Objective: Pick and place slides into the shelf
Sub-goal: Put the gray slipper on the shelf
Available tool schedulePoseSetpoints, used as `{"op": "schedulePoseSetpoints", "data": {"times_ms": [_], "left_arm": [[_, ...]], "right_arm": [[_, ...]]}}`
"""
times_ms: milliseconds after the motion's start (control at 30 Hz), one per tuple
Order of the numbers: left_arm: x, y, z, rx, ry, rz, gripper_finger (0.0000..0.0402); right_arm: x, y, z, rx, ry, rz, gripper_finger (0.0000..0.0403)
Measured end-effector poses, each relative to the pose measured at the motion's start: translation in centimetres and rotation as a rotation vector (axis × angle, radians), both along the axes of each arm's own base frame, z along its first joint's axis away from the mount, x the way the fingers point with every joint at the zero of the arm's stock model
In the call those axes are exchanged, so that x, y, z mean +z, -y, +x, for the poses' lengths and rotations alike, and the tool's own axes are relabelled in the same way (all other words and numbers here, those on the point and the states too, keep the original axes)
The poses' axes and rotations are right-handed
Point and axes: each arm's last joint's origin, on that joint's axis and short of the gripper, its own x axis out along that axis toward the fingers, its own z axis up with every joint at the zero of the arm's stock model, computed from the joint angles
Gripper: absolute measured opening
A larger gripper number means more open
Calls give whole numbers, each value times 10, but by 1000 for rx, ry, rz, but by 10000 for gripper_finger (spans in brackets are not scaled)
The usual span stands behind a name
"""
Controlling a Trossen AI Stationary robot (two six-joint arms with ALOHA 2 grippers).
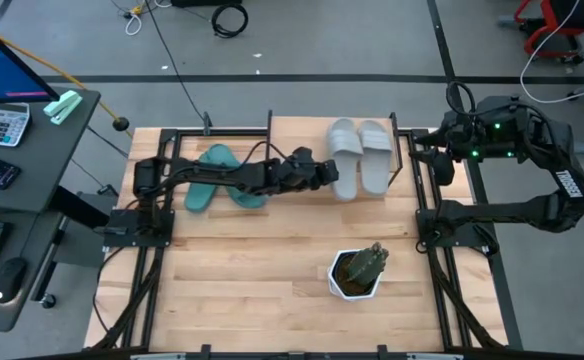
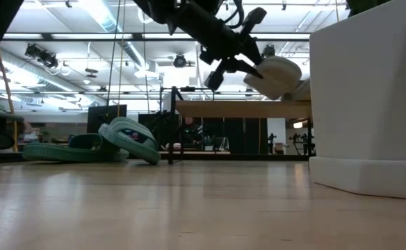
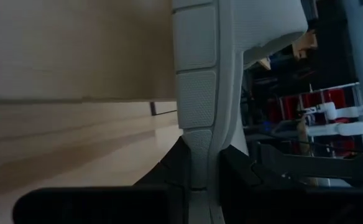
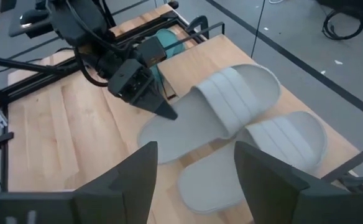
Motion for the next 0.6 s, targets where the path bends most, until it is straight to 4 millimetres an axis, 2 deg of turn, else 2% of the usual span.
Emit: {"op": "schedulePoseSetpoints", "data": {"times_ms": [300,600], "left_arm": [[5,2,3,-75,22,16,53],[1,1,1,-39,-13,-10,53]], "right_arm": [[0,-1,0,21,1,2,220],[0,-1,0,17,7,18,220]]}}
